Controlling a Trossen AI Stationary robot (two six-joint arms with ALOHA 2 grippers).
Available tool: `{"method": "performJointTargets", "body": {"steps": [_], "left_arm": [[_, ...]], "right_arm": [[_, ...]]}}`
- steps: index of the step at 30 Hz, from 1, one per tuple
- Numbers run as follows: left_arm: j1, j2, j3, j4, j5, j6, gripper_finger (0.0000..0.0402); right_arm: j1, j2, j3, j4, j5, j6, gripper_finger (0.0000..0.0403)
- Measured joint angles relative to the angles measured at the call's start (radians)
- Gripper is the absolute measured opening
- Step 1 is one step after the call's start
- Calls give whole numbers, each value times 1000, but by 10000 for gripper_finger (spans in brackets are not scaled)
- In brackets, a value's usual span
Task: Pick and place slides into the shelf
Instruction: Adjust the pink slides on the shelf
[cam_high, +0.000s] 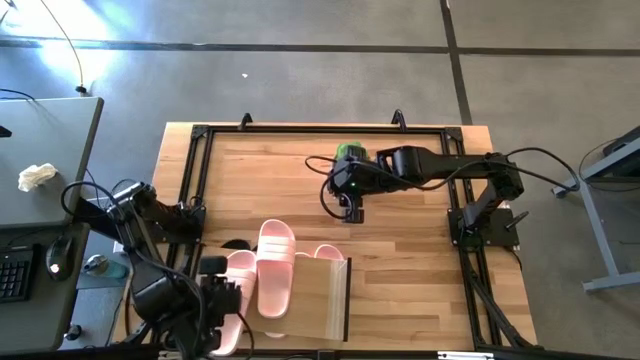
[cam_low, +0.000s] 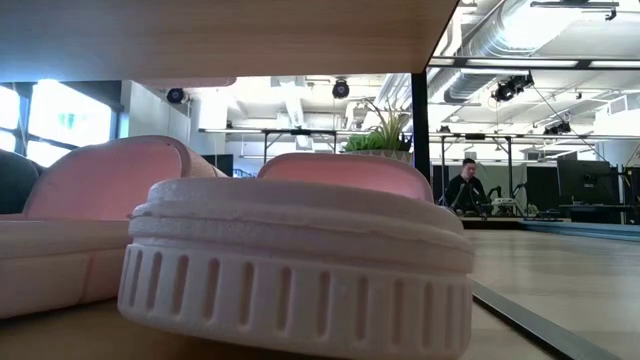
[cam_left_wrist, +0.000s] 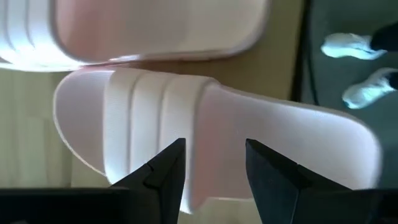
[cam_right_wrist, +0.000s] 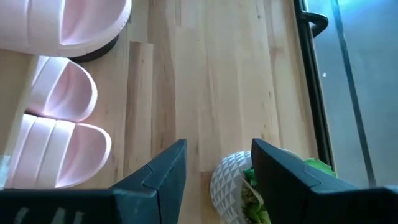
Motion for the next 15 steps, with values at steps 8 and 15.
{"method": "performJointTargets", "body": {"steps": [8,15], "left_arm": [[3,0,-107,2,-15,-30,149],[3,0,-174,3,-14,-80,149]], "right_arm": [[0,0,0,-1,21,-11,171],[0,0,0,0,21,-27,171]]}}
